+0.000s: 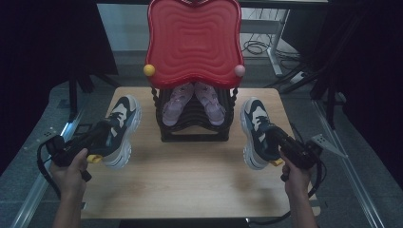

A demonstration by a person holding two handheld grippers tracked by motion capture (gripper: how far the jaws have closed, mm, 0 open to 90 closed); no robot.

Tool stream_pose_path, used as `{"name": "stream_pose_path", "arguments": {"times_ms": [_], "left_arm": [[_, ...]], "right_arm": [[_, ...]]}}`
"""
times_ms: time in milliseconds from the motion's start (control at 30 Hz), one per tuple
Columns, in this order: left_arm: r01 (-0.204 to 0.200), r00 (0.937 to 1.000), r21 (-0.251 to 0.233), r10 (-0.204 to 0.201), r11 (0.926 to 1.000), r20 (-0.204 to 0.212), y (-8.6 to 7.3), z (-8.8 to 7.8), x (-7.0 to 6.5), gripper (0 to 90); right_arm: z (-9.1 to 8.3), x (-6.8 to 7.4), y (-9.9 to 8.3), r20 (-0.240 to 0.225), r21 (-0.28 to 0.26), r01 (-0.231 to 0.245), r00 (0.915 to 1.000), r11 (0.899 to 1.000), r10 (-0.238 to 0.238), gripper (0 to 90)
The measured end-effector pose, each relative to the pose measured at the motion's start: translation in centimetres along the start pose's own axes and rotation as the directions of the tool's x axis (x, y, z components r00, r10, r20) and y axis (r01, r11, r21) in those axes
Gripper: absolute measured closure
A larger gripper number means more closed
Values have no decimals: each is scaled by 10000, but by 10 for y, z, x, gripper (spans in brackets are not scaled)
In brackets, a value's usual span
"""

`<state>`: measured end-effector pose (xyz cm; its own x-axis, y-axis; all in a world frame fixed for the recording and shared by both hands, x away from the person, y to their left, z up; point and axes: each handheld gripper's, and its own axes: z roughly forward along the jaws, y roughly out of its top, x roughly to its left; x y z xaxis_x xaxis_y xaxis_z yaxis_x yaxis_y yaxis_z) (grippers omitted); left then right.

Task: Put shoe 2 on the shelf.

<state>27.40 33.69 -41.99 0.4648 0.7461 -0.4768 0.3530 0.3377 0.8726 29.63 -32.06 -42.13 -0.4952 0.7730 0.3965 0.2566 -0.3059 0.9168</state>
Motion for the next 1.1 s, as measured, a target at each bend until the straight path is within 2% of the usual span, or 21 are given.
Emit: {"name": "stream_pose_path", "arguments": {"times_ms": [133,333,467,600,800,967,1100], "left_arm": [[67,9999,-142,-66,9999,109,7,2,-1,682],[-71,9998,-224,75,9997,161,19,5,-4,683],[-135,9997,-293,141,9995,181,26,8,-5,682],[-98,9995,-461,112,9989,302,32,9,-7,683],[-53,9997,-658,69,9978,236,40,8,-7,682],[-101,9999,-695,106,9975,66,46,12,-9,682],[-209,9998,-715,211,9972,20,53,14,-11,682]], "right_arm": [[3,3,10,-66,-105,151,9999,9998,-152,700],[7,0,15,-186,-167,-322,9993,9993,319,700],[10,0,19,-189,-208,-396,9991,9990,392,699],[13,-1,25,-425,-445,-741,9965,9963,722,699],[16,0,36,-352,-654,-764,9966,9949,742,699],[20,1,45,-395,-953,-1066,9939,9897,1033,700],[25,2,52,-328,-1045,-921,9955,9903,891,700]]}}
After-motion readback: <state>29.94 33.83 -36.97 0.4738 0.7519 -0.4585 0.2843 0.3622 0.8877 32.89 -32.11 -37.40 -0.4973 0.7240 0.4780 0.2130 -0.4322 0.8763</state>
